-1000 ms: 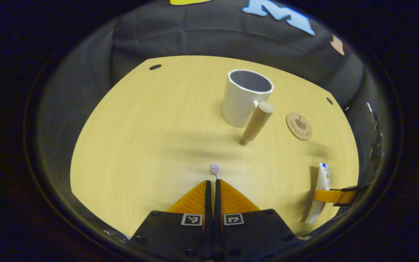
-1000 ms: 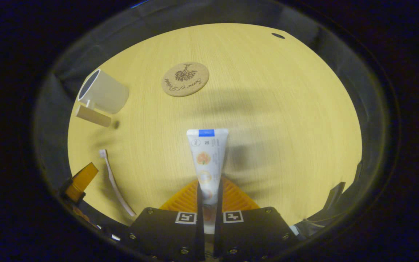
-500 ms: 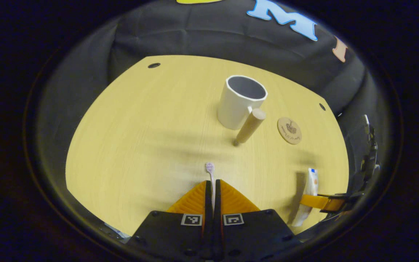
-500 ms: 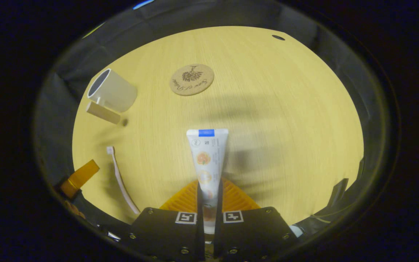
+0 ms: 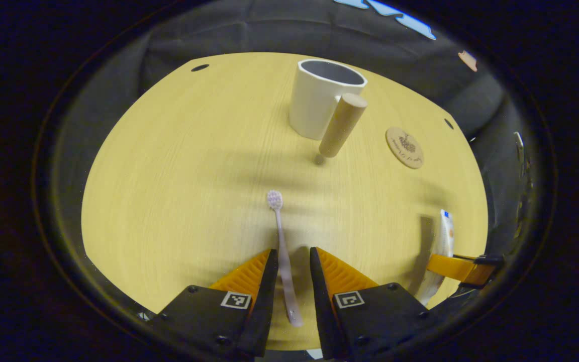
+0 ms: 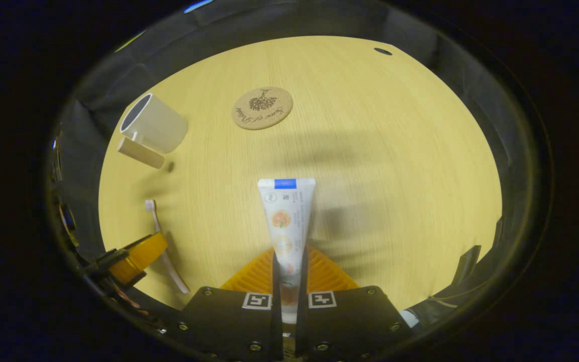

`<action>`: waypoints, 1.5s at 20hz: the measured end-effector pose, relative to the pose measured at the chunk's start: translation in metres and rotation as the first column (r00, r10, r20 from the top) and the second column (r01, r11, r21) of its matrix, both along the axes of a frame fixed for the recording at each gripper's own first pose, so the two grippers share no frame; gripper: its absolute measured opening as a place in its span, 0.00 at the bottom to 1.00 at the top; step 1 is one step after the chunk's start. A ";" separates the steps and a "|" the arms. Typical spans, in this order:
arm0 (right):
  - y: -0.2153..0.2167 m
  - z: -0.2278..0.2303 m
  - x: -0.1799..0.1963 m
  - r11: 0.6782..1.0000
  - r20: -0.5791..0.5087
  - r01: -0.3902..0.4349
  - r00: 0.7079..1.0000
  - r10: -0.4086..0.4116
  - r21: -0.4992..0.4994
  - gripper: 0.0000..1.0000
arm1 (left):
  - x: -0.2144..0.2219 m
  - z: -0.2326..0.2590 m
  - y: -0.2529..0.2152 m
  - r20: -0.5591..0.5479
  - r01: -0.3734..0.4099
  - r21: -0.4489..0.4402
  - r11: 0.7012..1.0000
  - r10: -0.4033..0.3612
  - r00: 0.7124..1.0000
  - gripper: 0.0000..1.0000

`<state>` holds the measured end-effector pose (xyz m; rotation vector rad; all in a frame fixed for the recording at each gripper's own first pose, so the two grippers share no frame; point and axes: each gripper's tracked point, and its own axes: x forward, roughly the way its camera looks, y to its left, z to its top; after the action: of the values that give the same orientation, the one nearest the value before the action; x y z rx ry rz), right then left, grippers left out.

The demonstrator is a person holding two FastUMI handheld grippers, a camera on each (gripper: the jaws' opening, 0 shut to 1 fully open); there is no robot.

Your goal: Put the toothbrush and toothpaste on the desktop into the cup, then pick up the cup and place it on the coaster on the desktop.

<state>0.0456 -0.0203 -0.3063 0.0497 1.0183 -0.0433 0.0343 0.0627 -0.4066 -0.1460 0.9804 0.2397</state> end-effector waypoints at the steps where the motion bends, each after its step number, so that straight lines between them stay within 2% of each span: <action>1: 0.000 0.000 0.000 1.000 -0.002 0.000 1.000 0.000 0.002 0.12 | -0.002 -0.001 0.004 -0.014 -0.008 0.034 0.999 0.009 1.000 0.41; 2: 0.000 0.000 0.000 1.000 -0.002 0.000 1.000 0.000 0.004 0.12 | 0.003 0.000 0.003 0.000 0.008 0.050 0.999 -0.008 1.000 0.51; 3: -0.001 -0.001 0.000 1.000 -0.004 0.003 1.000 -0.003 0.003 0.12 | 0.000 -0.001 0.005 -0.018 0.008 0.071 0.997 -0.007 1.000 0.50; 4: -0.002 -0.001 0.000 1.000 -0.006 0.005 1.000 -0.005 0.002 0.12 | 0.001 -0.001 0.007 -0.014 0.013 0.089 0.996 -0.012 1.000 0.43; 5: -0.003 -0.001 0.001 1.000 -0.007 0.008 1.000 -0.008 0.003 0.12 | 0.000 -0.002 0.005 -0.016 0.003 0.100 0.995 -0.002 1.000 0.51; 7: -0.005 -0.001 0.002 1.000 -0.007 0.014 1.000 -0.014 0.004 0.12 | 0.001 -0.001 0.005 0.004 -0.023 0.103 0.994 0.023 1.000 0.39; 8: -0.006 0.001 0.002 1.000 -0.006 0.015 1.000 -0.015 0.005 0.12 | 0.005 0.002 0.007 0.020 -0.027 0.114 0.993 0.025 1.000 0.17; 9: -0.006 0.000 0.002 1.000 -0.006 0.016 1.000 -0.016 0.004 0.12 | 0.003 0.000 0.007 0.012 -0.031 0.114 0.993 0.030 0.999 0.16; 10: -0.007 0.001 0.003 1.000 -0.006 0.016 1.000 -0.016 0.004 0.12 | 0.003 0.001 0.006 0.010 -0.035 0.114 0.993 0.034 0.999 0.07; 12: -0.008 0.001 0.003 1.000 -0.004 0.017 1.000 -0.017 0.005 0.12 | 0.004 0.000 0.007 0.023 -0.032 0.101 0.994 0.030 0.999 0.07; 13: -0.008 0.002 0.003 1.000 -0.004 0.018 1.000 -0.018 0.007 0.12 | 0.005 0.001 0.004 0.043 -0.026 0.077 0.997 0.023 0.999 0.13; 14: -0.008 0.002 0.004 1.000 -0.003 0.020 1.000 -0.020 0.010 0.12 | 0.003 0.001 0.003 0.050 -0.029 0.049 0.998 0.027 0.998 0.07; 17: -0.006 0.002 0.006 1.000 -0.002 0.018 1.000 -0.018 0.017 0.12 | -0.001 0.015 0.005 0.088 -0.026 0.031 0.999 0.024 0.996 0.07; 24: 0.000 0.002 0.008 1.000 -0.002 0.008 1.000 -0.008 0.025 0.12 | 0.009 0.102 0.010 0.221 0.005 0.063 0.998 -0.019 0.975 0.07; 30: 0.004 0.005 0.011 0.999 0.004 0.004 1.000 -0.004 0.039 0.12 | 0.044 0.191 0.016 0.354 0.016 0.065 0.998 -0.038 0.934 0.07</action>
<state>0.0567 -0.0161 -0.3018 0.0871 1.0151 -0.0269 0.0783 0.0783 -0.2159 -0.1143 0.6129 0.2091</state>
